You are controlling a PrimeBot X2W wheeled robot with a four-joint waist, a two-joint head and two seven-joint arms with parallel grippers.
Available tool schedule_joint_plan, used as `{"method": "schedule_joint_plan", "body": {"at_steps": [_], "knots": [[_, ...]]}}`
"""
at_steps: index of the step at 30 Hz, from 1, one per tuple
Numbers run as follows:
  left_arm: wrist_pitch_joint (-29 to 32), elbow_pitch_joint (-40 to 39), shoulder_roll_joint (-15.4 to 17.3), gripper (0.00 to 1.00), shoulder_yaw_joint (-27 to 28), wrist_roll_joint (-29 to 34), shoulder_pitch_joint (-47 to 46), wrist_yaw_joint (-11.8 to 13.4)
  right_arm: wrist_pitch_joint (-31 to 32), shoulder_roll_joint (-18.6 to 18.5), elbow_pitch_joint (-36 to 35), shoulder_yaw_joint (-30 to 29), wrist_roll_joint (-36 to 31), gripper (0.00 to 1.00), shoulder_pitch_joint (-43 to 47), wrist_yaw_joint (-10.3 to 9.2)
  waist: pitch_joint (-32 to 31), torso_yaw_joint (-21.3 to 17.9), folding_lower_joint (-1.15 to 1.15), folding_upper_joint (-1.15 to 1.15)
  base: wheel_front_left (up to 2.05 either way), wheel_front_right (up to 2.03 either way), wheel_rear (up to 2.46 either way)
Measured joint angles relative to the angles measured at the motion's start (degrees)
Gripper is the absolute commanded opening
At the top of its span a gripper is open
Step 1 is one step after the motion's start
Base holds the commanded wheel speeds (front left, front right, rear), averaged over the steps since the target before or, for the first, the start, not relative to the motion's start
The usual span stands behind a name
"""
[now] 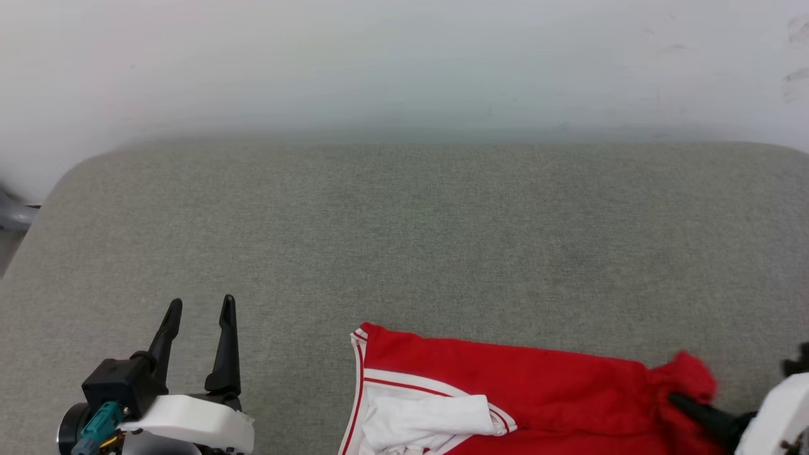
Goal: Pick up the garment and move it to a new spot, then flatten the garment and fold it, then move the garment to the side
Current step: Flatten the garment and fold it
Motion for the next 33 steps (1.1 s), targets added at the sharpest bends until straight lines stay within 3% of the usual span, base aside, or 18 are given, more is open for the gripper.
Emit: {"method": "schedule_joint_plan", "body": {"at_steps": [5, 10, 14, 27, 33], "knots": [[0.0, -0.14, 0.02, 1.0, -0.02, -0.01, -0.06, 0.02, 6.17, 7.33, -2.37, 0.69, 13.27, 0.0, -0.24, -0.01, -0.27, 0.64, 0.0, 0.0, 0.0, 0.0, 0.0], [0.26, -0.29, -0.03, 1.0, -0.45, -0.01, -0.97, -0.04, 8.2, 8.35, -1.32, 3.83, 24.21, 0.0, -0.4, -0.01, 0.08, 1.62, 0.0, 0.0, 0.0, 0.0, 0.0], [0.42, -0.31, -0.19, 1.0, -0.59, -0.09, -2.18, -0.35, 4.06, 8.57, 0.45, 10.93, 30.99, 0.0, -1.14, -0.01, 0.72, 2.97, 0.0, 0.0, 0.0, 0.0, 0.0], [-0.8, 0.29, -1.88, 1.0, -0.47, -0.37, -5.09, -1.02, -8.45, 8.61, 5.34, 29.52, 35.2, 0.0, -7.05, -0.01, 5.11, 8.81, 0.0, 0.0, 0.0, 0.0, 0.0], [-1.4, 1.47, -2.81, 1.0, -0.45, -0.6, -6.3, -2.02, -12.45, 8.66, 8.29, 33.82, 33.85, 0.0, -9.33, -0.01, 7.09, 10.29, 0.0, 0.0, 0.0, 0.0, 0.0]]}}
